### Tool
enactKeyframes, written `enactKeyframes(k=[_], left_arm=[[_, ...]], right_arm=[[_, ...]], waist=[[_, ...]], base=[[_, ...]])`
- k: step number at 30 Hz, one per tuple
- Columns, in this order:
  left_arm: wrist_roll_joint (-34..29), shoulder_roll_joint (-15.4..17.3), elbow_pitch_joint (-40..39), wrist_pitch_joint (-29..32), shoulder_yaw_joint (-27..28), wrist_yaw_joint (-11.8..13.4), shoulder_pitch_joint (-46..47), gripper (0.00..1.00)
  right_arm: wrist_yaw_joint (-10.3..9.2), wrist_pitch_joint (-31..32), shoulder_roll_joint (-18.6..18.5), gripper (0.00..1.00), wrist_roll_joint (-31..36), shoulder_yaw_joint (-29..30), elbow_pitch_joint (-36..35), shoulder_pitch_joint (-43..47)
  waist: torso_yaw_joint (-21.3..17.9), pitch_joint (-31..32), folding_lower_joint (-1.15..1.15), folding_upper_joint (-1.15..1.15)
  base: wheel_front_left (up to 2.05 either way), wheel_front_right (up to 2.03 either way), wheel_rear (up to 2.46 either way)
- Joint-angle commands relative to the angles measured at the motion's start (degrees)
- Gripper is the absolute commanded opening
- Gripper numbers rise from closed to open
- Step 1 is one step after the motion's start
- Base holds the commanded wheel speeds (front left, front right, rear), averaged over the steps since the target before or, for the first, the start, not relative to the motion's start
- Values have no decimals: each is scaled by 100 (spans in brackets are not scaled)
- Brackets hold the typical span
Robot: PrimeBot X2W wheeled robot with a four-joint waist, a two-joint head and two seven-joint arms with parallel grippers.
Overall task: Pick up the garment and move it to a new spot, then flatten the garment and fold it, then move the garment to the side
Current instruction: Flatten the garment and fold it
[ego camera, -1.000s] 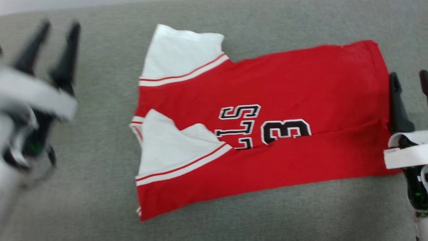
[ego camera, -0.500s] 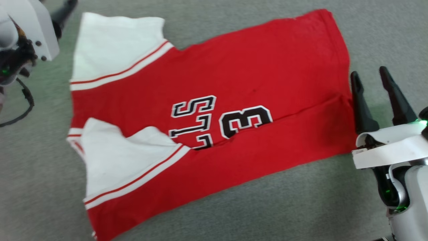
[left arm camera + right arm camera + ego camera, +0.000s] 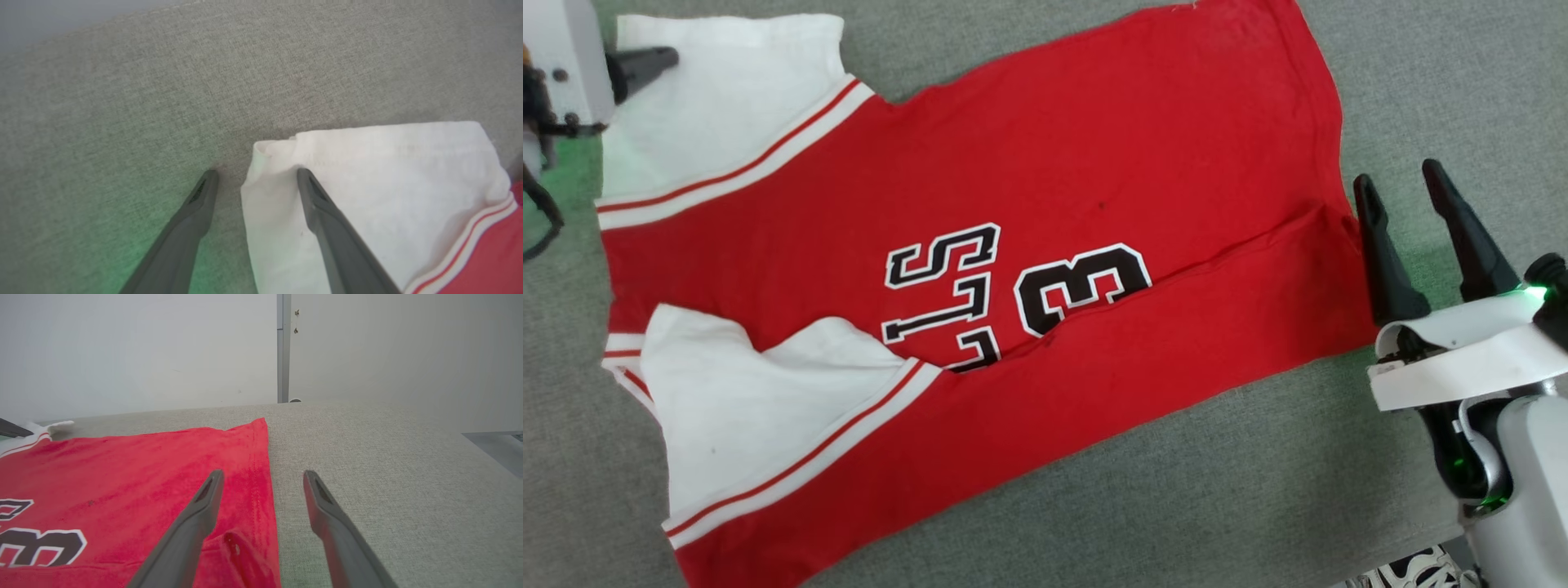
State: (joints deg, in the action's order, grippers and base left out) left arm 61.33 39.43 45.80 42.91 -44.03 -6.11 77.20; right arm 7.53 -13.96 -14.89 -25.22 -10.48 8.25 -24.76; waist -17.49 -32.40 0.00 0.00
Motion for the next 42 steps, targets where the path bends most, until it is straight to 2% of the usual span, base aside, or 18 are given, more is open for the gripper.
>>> enactKeyframes(k=[1, 2, 3, 4, 6, 9, 13, 18, 21, 26, 35, 36, 37, 38, 39, 42], left_arm=[[19, -193, 56, 95, -127, -26, -241, 100], [34, -207, 45, 149, -154, -42, -242, 79], [67, -222, 31, 198, -162, -60, -255, 26], [86, -233, 15, 206, -164, -75, -257, 0], [154, -250, -17, 182, -132, -81, -277, 0], [120, -218, -75, 93, -127, -96, -230, 0], [164, -334, -125, 47, -134, -112, -116, 0], [156, -498, -259, -70, -180, -130, 6, 0], [151, -629, -349, -149, -239, -143, 77, 0], [190, -813, -415, -264, -305, -144, 223, 0], [381, -828, -525, -412, -384, -141, 303, 0], [392, -813, -528, -427, -406, -141, 290, 0], [415, -803, -529, -437, -421, -141, 278, 0], [443, -799, -531, -458, -430, -134, 263, 0], [473, -805, -538, -488, -440, -134, 243, 0], [561, -885, -597, -658, -479, -135, 121, 0]], right_arm=[[-9, -14, -32, 100, -50, 14, 3, -83], [-9, 14, -51, 100, -64, 0, -15, -111], [-9, 53, -92, 100, -77, -44, -40, -153], [-9, 110, -152, 100, -76, -83, -77, -222], [-9, 293, -273, 100, -119, -157, -140, -412], [-9, 953, -505, 100, -324, -372, -168, -874], [-9, 2362, -945, 100, -692, -852, 21, -1753], [-9, 3987, -1151, 100, -1678, -1298, 674, -2953], [-9, 4746, -1240, 100, -1983, -1568, 1212, -3563], [-9, 5201, -1283, 100, -2109, -1845, 2113, -4298], [-9, 5184, -1136, 100, -2219, -2434, 3205, -4795], [-9, 5170, -1128, 78, -2241, -2507, 3256, -4810], [-8, 5156, -1122, 38, -2275, -2563, 3313, -4837], [-8, 5113, -1119, 9, -2303, -2632, 3335, -4862], [-8, 5068, -1122, 0, -2349, -2681, 3368, -4869], [-9, 4777, -1233, 0, -2448, -2761, 3446, -4868]], waist=[[4, -9, 0, 0], [10, -11, 0, 0], [16, -11, 0, 0], [23, -12, 0, 0], [25, -8, 0, 0], [42, -20, 0, 0], [143, -74, 0, 0], [301, -173, 0, 0], [432, -256, 0, 0], [638, -352, 0, 0], [827, -464, 0, 0], [838, -469, 0, 0], [847, -468, 0, 0], [854, -464, 0, 0], [866, -450, 0, 0], [947, -284, 0, 0]], base=[[0, 0, 0], [0, 0, 0], [0, 0, 0], [0, 0, 0], [0, 0, 0], [0, 0, 0], [0, 0, 0], [0, 0, 0], [0, 0, 0], [0, 0, 0], [0, 0, 0], [0, 0, 0], [0, 0, 0], [0, 0, 0], [0, 0, 0], [0, 0, 0]])
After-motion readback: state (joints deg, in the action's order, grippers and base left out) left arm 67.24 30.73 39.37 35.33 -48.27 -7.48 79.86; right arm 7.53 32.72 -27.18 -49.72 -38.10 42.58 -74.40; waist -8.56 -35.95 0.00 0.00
